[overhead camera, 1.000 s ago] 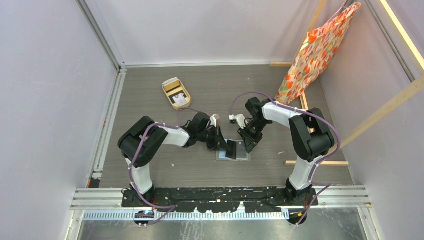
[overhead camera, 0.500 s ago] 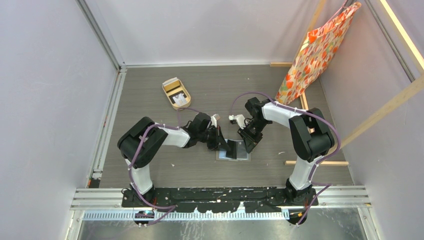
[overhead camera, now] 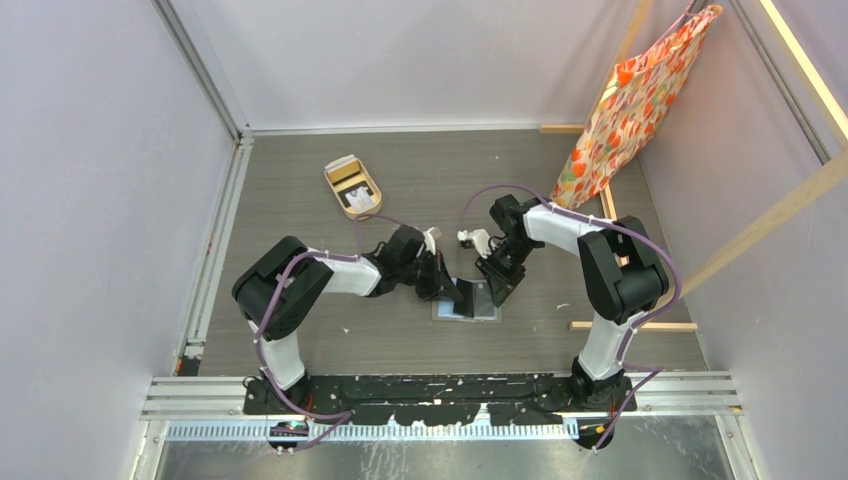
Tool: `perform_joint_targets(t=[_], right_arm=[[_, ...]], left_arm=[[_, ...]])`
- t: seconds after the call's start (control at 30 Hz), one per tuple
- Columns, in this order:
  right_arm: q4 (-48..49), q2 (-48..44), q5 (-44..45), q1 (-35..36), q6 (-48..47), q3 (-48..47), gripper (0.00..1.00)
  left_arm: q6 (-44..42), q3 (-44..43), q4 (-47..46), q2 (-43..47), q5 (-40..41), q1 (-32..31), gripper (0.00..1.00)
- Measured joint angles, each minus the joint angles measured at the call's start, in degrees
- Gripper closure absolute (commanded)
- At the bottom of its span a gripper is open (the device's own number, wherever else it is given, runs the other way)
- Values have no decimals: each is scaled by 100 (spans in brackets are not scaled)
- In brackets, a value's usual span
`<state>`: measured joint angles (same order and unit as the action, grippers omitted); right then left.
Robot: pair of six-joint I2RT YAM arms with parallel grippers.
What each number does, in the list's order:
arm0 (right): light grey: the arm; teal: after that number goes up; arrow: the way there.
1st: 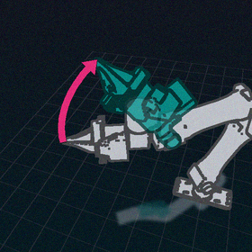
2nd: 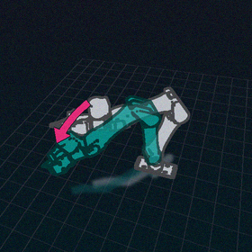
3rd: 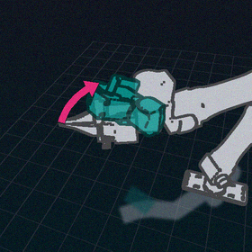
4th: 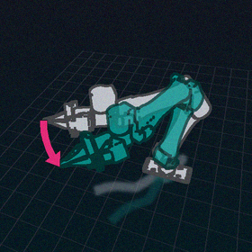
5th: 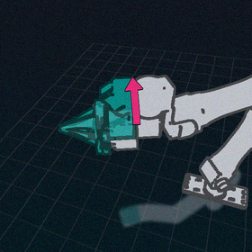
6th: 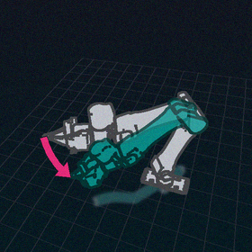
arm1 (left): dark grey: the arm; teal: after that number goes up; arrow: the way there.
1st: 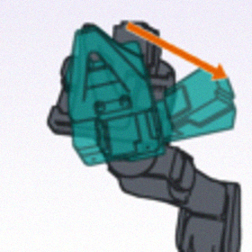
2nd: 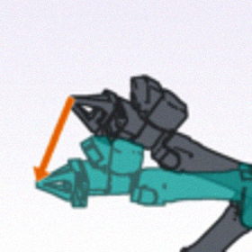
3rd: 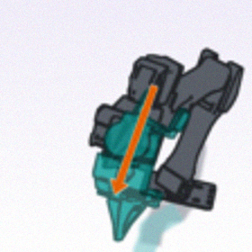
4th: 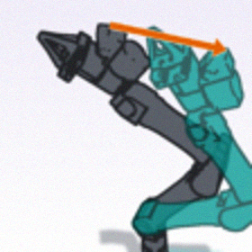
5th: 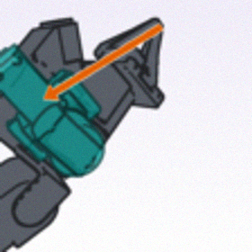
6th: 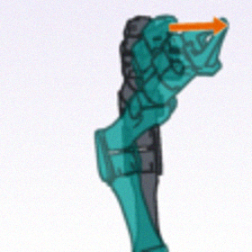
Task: Put the credit cards into the card holder
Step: Insert the credit card into the card holder.
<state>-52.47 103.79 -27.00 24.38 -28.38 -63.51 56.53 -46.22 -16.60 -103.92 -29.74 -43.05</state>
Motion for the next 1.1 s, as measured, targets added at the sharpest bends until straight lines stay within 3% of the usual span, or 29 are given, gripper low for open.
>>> perform_joint_targets(t=[1.1], right_arm=[[-13,0,20,28,-13,0,84]], left_arm=[[345,184,-391,66,492,-212,98]])
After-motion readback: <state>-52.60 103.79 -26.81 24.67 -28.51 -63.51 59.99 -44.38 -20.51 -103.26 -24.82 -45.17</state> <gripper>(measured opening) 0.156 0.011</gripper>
